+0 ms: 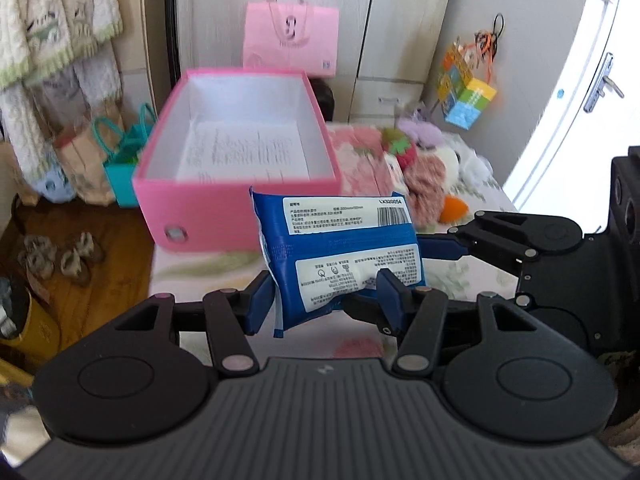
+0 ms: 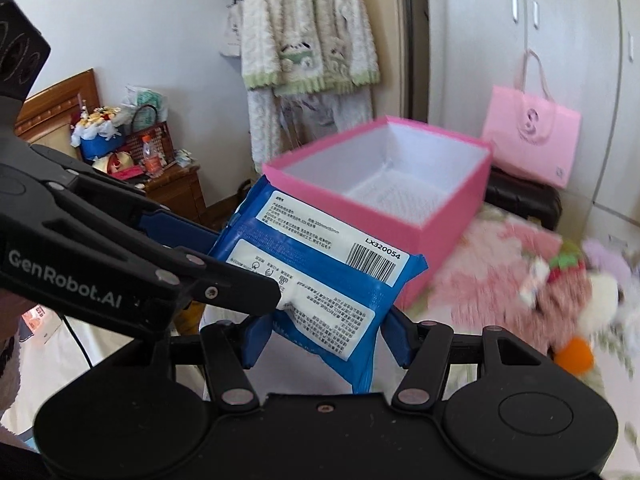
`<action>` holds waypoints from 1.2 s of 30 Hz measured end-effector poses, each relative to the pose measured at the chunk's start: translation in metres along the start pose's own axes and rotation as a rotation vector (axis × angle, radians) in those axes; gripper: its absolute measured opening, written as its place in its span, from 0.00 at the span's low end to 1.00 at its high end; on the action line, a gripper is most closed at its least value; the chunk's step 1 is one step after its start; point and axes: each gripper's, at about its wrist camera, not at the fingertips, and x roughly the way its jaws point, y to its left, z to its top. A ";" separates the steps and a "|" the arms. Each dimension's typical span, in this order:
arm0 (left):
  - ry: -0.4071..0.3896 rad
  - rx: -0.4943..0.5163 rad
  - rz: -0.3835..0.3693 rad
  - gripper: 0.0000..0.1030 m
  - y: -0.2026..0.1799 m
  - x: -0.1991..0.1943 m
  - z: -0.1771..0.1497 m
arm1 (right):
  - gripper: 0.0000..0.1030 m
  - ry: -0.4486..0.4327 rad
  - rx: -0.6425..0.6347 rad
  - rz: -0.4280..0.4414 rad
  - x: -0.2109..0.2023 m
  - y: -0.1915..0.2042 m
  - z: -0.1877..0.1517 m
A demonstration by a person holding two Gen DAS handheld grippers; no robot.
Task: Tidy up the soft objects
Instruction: 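Lift the blue wipes pack with the left tool over the pink box, then open the left tool to drop the wipes pack into the box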
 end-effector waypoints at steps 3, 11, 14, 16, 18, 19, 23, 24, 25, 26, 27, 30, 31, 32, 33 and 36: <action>-0.024 0.006 0.006 0.53 0.010 0.004 0.021 | 0.63 -0.019 -0.011 -0.002 0.009 -0.006 0.021; -0.077 0.001 -0.011 0.53 0.043 0.038 0.093 | 0.65 -0.043 -0.024 -0.038 0.043 -0.036 0.085; -0.094 -0.017 -0.020 0.53 0.059 0.060 0.116 | 0.65 -0.051 -0.022 -0.047 0.064 -0.056 0.107; -0.096 -0.031 -0.028 0.53 0.070 0.078 0.130 | 0.65 -0.045 -0.005 -0.042 0.081 -0.072 0.120; -0.088 -0.053 -0.038 0.53 0.081 0.098 0.142 | 0.65 -0.033 0.005 -0.046 0.097 -0.085 0.130; -0.081 -0.070 -0.045 0.53 0.087 0.108 0.147 | 0.65 -0.024 0.002 -0.051 0.107 -0.090 0.135; -0.045 -0.133 -0.062 0.53 0.108 0.146 0.160 | 0.65 0.029 0.004 -0.073 0.142 -0.106 0.151; -0.036 -0.146 -0.065 0.53 0.112 0.155 0.162 | 0.65 0.047 0.009 -0.073 0.150 -0.110 0.154; -0.030 -0.156 -0.067 0.53 0.116 0.162 0.164 | 0.65 0.062 0.009 -0.075 0.159 -0.113 0.157; -0.024 -0.164 -0.069 0.53 0.120 0.169 0.165 | 0.65 0.076 0.008 -0.078 0.166 -0.115 0.159; -0.019 -0.173 -0.070 0.53 0.124 0.175 0.166 | 0.65 0.091 0.003 -0.082 0.173 -0.116 0.160; -0.003 -0.187 -0.072 0.53 0.130 0.190 0.168 | 0.65 0.127 -0.011 -0.091 0.189 -0.120 0.163; 0.004 -0.189 -0.072 0.53 0.132 0.194 0.168 | 0.65 0.139 -0.009 -0.092 0.194 -0.121 0.164; 0.010 -0.195 -0.074 0.53 0.133 0.198 0.169 | 0.65 0.150 -0.012 -0.094 0.198 -0.122 0.165; 0.014 -0.199 -0.075 0.53 0.135 0.201 0.170 | 0.65 0.160 -0.019 -0.101 0.202 -0.123 0.165; 0.027 -0.218 -0.070 0.53 0.140 0.211 0.170 | 0.65 0.176 -0.048 -0.123 0.211 -0.122 0.166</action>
